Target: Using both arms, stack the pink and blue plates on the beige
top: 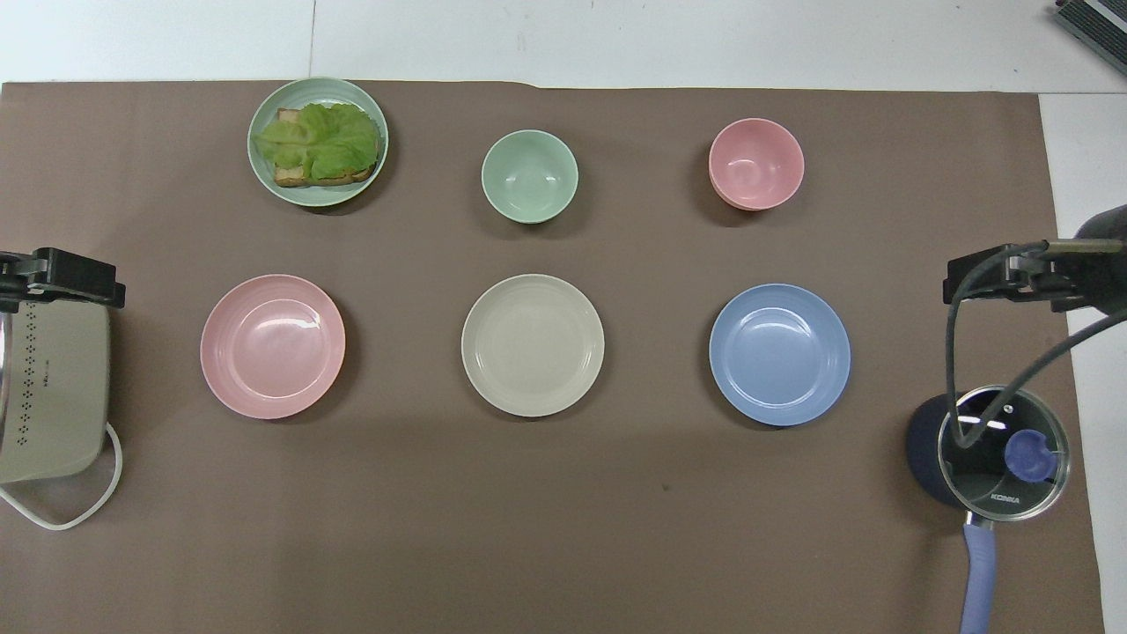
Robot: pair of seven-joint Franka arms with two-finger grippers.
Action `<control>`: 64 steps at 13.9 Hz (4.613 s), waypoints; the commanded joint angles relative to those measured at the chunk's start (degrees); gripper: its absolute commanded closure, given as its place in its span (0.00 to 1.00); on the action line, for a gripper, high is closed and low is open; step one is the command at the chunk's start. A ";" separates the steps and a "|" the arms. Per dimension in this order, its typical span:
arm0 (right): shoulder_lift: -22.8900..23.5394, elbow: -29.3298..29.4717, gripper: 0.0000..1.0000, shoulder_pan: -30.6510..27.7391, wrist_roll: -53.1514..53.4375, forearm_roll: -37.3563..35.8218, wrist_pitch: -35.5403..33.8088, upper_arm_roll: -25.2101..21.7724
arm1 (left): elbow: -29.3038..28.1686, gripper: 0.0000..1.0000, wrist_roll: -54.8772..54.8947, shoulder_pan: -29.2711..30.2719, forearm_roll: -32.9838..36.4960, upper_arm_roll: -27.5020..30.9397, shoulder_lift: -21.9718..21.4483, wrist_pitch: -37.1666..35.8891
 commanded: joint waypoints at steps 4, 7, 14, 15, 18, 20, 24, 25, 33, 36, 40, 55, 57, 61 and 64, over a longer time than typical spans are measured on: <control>-0.63 -0.27 0.00 -0.56 1.07 1.12 -0.54 0.19 | -0.98 0.00 0.55 0.29 0.86 -0.23 -1.06 -0.50; -0.63 -0.27 0.00 -0.56 1.15 1.12 -0.45 0.19 | -0.98 0.00 0.72 0.29 0.86 -0.23 -1.06 -0.41; -0.63 -0.36 0.00 -1.09 0.98 1.12 -0.36 0.10 | -5.89 0.00 0.81 0.38 0.77 -0.23 -1.32 2.57; -0.63 -0.36 0.00 -1.27 0.89 1.12 -0.36 0.10 | -6.86 0.00 0.90 0.38 0.68 -0.23 -1.32 3.28; -0.63 -0.36 0.00 -1.27 0.98 1.12 -0.36 0.10 | -11.95 0.00 0.90 0.38 0.59 -0.23 -1.41 8.54; -0.63 -0.36 0.00 -1.27 0.89 1.12 -0.36 0.10 | -14.15 0.00 0.81 0.73 0.51 -0.23 -1.41 10.83; -0.63 -0.44 0.00 -1.35 0.80 1.12 -0.36 0.10 | -20.73 0.00 0.72 1.61 0.51 -0.23 -0.71 18.90; -0.63 -0.44 0.00 -1.36 0.72 1.12 -0.36 0.10 | -23.10 0.00 0.98 1.52 0.51 -0.23 -0.88 21.62; -0.63 -0.36 0.00 -1.35 1.07 1.12 -0.36 0.10 | -26.73 0.00 1.07 1.78 0.51 -0.23 3.34 30.88; -0.63 -0.44 0.00 -1.27 1.07 1.12 -0.28 0.10 | -26.47 0.00 3.08 2.84 0.51 -0.23 6.66 33.15; -0.63 -0.36 0.00 -1.27 1.07 1.12 -0.36 0.10 | -26.55 0.00 2.84 4.07 0.51 -0.23 10.97 36.14; -0.63 -0.27 0.00 -1.27 0.45 1.03 -0.36 0.19 | -31.30 1.00 -2.53 4.24 0.42 -0.23 11.33 35.90; -0.63 -0.27 0.00 -1.27 0.45 1.03 -0.36 0.19 | -30.08 1.00 -0.26 4.51 0.42 -0.23 11.33 31.87; -0.63 -0.27 0.00 -1.27 0.36 1.03 -0.36 0.19 | -24.02 1.00 3.10 4.78 -0.10 -0.49 11.25 21.15; -0.63 -0.36 0.00 -1.27 0.45 1.03 -0.36 0.19 | -20.24 1.00 2.49 4.16 -4.22 -1.02 11.07 15.17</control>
